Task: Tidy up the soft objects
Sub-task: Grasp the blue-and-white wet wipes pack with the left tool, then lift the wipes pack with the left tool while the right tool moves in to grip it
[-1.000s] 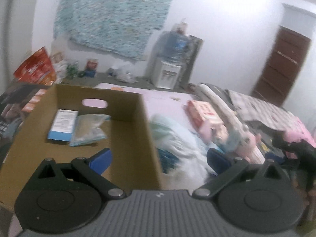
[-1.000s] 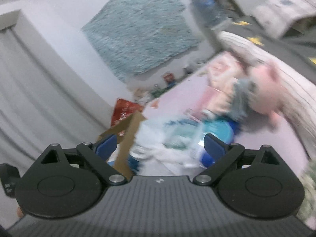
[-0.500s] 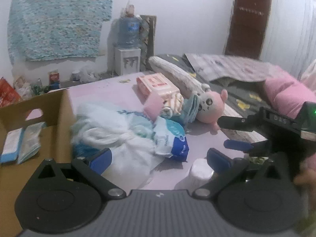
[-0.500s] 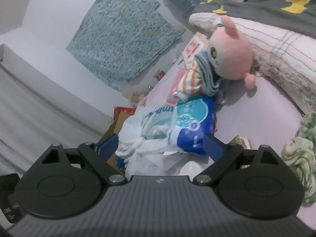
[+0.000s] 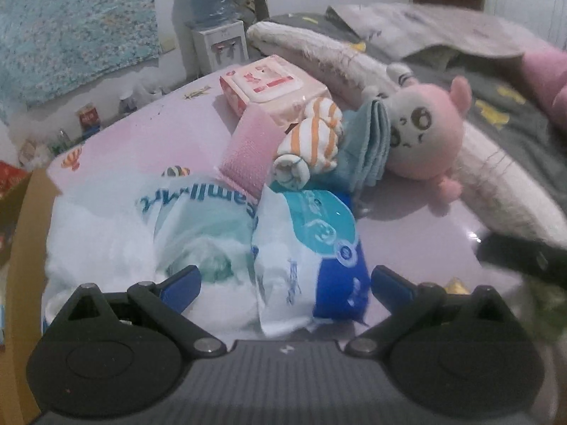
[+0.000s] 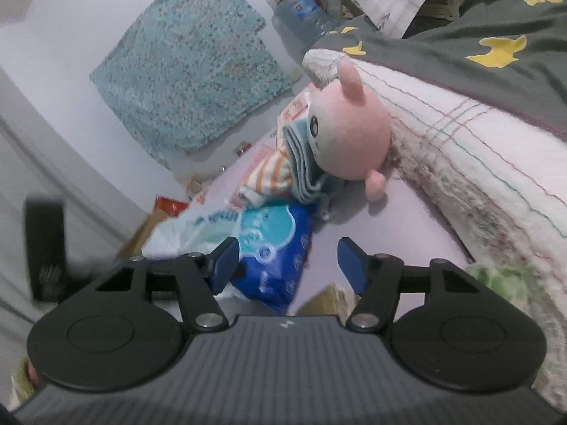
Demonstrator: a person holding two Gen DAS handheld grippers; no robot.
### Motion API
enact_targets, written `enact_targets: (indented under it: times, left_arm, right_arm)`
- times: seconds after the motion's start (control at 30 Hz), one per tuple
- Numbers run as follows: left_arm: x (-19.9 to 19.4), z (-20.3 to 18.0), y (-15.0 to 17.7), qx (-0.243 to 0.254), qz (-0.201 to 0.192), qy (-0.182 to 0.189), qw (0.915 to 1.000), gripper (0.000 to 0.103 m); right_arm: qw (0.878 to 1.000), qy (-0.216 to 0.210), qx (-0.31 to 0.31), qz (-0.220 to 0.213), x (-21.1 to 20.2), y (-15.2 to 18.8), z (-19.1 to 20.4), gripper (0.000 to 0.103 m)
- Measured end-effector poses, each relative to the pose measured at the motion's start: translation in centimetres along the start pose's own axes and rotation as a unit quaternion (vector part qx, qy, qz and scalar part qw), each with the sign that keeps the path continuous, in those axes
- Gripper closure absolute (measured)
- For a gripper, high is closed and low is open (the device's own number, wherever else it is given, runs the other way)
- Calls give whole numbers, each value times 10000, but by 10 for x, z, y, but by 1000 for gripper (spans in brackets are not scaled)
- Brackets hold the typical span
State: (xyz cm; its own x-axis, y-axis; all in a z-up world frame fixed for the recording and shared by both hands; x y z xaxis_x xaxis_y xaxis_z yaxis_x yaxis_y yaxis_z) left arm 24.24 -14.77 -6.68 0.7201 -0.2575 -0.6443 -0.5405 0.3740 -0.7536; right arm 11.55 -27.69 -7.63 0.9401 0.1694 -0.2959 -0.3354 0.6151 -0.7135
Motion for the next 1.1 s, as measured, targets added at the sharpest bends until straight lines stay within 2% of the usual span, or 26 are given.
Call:
enact_targets:
  times: [0.13,0.27,0.4,0.57,0.87,1.1]
  left_arm:
    - [22,-12,-4,354,260,13,9990,0]
    - [44,-24,-2,740,487,-85,9960,0]
    - [57,-29,-1,844,603,-153,9945,0]
    - [61,-27,0,727,613,-170,9953,0]
    - [47,-18,-4,379,460,10,9982,26]
    - [35,-6,-9,-155,434,256,9986,30]
  right_arm:
    - [9986,84,-521,28,-17,11,6,40]
    - [9972,84,-723,155,-27,20,4,40]
    - [9941,111,-1054,250,-32,27,6,41]
    - [9921,96,-1191,370,-32,37,7,42]
    - [9892,141,-1361,526,-25,47,9,49]
    - [9912,129,-1216,501,-29,47,6,49]
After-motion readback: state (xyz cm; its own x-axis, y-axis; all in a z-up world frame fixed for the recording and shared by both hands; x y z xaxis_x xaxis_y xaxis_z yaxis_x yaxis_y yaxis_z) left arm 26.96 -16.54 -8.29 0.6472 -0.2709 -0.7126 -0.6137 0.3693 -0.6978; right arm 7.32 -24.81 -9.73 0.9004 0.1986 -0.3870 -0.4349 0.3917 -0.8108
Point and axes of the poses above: each gripper's, at about its wrist camera, not at the fingertips, and x roughly the way its jaws point, z to its left, y to its underside, the point moved 5 cm from there along x, roughly the way its jaws point, and after that the axes turned 15 degrees about -z, right-handed, at the moved point
